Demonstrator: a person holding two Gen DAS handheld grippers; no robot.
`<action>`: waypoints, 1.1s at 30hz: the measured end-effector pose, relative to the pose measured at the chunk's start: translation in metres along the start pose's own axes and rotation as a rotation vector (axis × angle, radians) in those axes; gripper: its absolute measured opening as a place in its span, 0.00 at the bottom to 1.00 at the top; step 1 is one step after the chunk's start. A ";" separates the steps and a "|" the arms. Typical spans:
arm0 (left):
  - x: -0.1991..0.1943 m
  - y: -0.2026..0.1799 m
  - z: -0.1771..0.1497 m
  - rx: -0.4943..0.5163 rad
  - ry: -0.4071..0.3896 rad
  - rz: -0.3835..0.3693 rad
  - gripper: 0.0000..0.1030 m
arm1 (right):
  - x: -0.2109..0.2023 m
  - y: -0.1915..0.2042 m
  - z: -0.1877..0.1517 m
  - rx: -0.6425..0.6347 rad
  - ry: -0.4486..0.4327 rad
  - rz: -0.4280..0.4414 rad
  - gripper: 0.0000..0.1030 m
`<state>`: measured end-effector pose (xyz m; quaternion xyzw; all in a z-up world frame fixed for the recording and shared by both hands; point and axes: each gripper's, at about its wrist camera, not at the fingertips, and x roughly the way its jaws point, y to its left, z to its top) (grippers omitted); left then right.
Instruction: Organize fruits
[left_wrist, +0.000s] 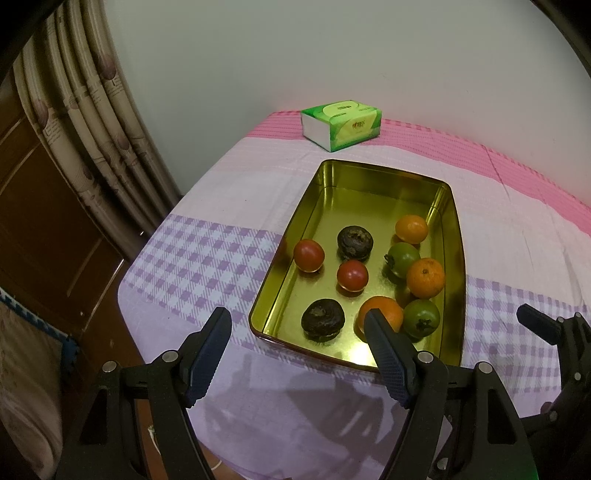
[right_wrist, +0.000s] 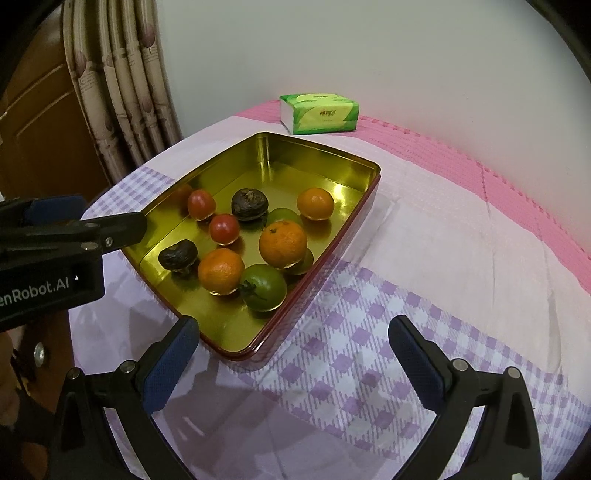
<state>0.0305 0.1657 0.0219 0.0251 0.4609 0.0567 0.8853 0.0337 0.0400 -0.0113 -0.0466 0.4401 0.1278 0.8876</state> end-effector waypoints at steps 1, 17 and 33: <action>0.000 0.000 0.000 0.001 0.001 0.000 0.73 | 0.000 0.000 0.000 0.001 -0.001 -0.001 0.99; 0.002 -0.001 -0.001 0.013 0.003 -0.003 0.73 | -0.001 -0.001 0.002 -0.003 -0.003 -0.002 0.99; 0.004 -0.001 -0.002 0.019 0.008 -0.008 0.73 | 0.000 -0.001 0.002 -0.003 -0.001 -0.002 0.99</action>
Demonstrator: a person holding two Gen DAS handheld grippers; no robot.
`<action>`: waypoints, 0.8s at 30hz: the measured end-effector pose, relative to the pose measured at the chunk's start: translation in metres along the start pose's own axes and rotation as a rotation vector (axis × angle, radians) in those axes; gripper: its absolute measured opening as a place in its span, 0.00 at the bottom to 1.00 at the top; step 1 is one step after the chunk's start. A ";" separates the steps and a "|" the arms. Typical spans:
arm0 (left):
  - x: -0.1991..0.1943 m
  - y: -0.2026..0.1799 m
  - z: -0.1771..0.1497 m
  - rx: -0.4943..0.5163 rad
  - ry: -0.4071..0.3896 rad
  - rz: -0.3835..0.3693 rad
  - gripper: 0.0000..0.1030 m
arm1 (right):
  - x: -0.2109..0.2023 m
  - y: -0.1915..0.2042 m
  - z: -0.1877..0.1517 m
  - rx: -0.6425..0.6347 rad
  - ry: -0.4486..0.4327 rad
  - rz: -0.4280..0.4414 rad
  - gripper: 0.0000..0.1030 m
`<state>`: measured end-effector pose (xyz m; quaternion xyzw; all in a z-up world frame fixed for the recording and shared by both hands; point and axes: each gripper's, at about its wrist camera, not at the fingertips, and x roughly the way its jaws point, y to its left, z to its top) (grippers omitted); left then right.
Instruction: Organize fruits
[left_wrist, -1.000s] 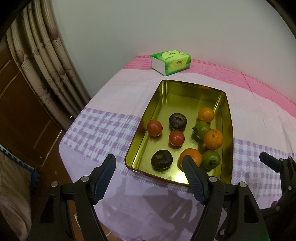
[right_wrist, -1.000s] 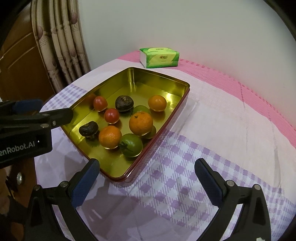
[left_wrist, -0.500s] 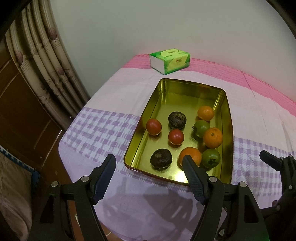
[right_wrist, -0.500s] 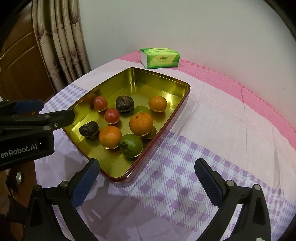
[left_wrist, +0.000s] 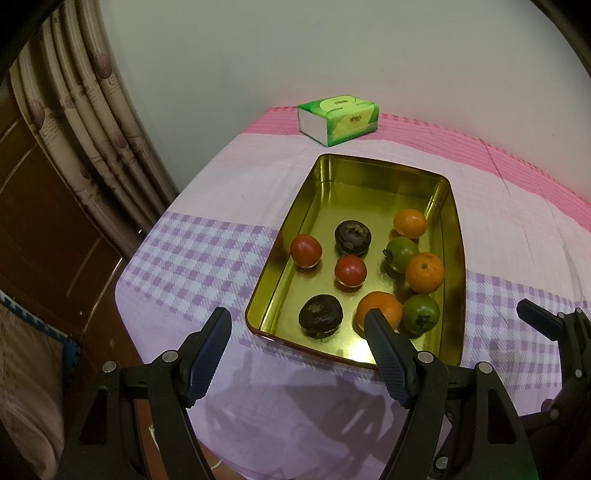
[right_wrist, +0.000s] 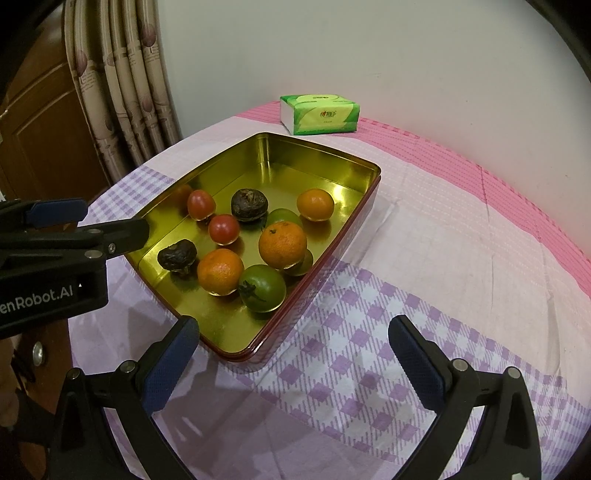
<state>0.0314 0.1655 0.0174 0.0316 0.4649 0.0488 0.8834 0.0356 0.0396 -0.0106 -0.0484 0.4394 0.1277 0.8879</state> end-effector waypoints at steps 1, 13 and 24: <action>0.000 0.000 -0.001 0.000 0.000 0.000 0.73 | 0.000 0.000 0.000 0.001 0.000 0.000 0.99; -0.001 0.000 -0.001 0.001 -0.001 -0.011 0.73 | 0.001 0.000 -0.002 -0.007 0.001 0.001 0.99; 0.002 0.001 -0.002 0.004 0.009 -0.005 0.73 | 0.003 0.002 -0.004 -0.010 0.005 0.002 0.99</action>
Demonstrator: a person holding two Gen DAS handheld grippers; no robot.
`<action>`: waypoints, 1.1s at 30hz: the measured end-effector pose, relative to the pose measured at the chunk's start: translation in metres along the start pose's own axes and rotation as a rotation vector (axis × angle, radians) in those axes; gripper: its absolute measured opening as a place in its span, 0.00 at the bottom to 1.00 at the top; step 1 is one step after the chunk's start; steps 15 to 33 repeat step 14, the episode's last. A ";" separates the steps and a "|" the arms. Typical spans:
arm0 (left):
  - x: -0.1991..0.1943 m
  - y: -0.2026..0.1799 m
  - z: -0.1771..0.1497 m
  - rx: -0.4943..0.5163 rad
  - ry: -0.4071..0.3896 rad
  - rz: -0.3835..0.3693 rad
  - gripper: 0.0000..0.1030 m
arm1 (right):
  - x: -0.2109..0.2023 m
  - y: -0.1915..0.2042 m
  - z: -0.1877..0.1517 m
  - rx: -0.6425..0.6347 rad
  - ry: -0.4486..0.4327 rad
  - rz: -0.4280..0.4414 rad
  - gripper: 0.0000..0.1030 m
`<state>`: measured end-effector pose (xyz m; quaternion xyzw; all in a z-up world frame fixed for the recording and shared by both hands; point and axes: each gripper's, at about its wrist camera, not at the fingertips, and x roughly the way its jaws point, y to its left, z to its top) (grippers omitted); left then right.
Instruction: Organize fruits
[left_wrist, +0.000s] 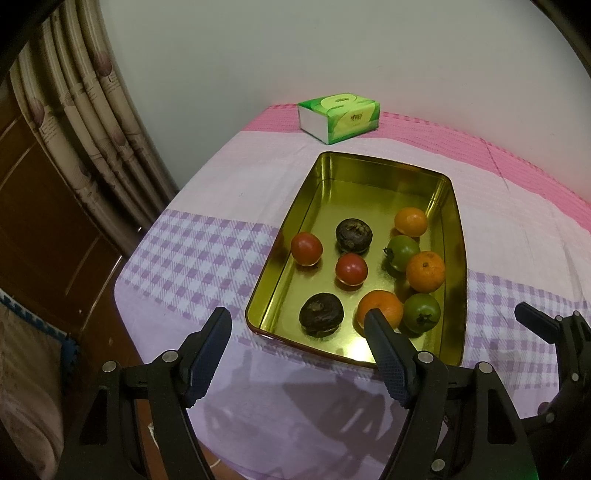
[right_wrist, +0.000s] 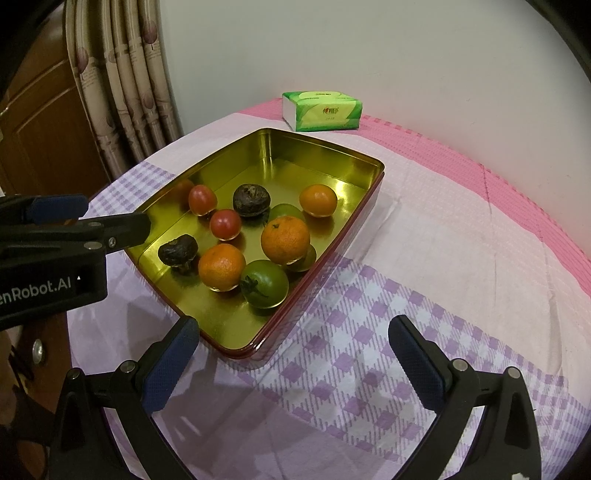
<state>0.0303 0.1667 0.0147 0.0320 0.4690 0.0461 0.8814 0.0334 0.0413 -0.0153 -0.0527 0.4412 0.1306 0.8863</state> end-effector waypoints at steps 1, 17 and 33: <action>0.000 0.000 0.001 0.000 0.000 -0.001 0.73 | 0.000 0.000 0.000 0.000 0.000 -0.001 0.99; 0.000 0.001 0.002 -0.001 0.000 -0.006 0.73 | 0.000 0.000 0.000 0.000 -0.001 0.001 0.99; 0.000 0.001 0.002 -0.001 0.000 -0.006 0.73 | 0.000 0.000 0.000 0.000 -0.001 0.001 0.99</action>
